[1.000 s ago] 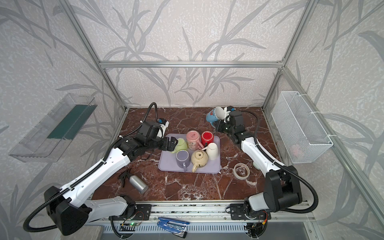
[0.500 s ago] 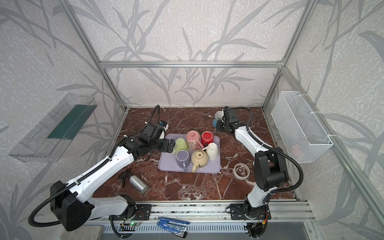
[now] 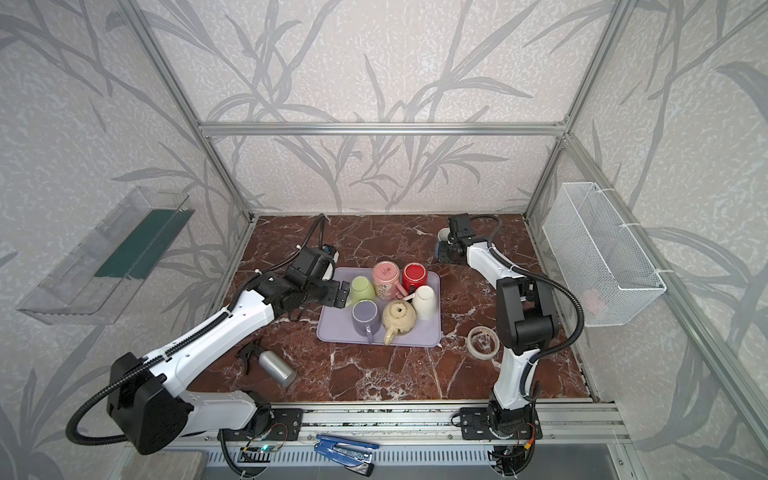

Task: Turn the mug right side up
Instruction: 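Carry the blue mug beyond the tray with the right gripper while the left withdraws, then lower the blue mug upright onto the table and open the right gripper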

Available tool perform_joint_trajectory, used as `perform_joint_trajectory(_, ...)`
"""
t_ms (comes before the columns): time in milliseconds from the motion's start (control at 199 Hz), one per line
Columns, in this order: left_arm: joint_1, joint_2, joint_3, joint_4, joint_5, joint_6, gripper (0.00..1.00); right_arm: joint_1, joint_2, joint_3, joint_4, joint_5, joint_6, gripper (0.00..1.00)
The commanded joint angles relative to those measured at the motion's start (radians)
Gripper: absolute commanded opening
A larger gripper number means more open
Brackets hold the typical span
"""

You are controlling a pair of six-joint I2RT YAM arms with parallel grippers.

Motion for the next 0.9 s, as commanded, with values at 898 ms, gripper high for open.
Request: perform_joint_trajectory(898, 0.035, 0.029, -0.042, 0.031, 0.008, 0.004, 0.98, -0.010, 0.117, 0.135, -0.004, 0.108, -0.115, 0.22)
